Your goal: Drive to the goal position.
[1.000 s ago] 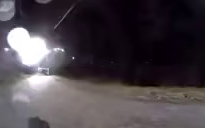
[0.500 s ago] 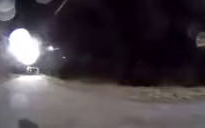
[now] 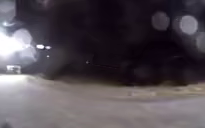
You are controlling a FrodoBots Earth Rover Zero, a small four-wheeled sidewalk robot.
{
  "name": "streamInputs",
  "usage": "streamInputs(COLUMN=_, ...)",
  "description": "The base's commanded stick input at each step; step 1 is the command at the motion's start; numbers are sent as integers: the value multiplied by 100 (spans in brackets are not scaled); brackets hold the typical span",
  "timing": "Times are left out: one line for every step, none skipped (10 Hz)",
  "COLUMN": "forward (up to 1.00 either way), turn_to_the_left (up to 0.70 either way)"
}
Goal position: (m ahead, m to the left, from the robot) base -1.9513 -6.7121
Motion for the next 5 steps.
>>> streamInputs(forward=0, turn_to_the_left=-70)
streamInputs(forward=0, turn_to_the_left=-70)
streamInputs(forward=0, turn_to_the_left=-70)
streamInputs(forward=0, turn_to_the_left=-70)
streamInputs(forward=0, turn_to_the_left=-70)
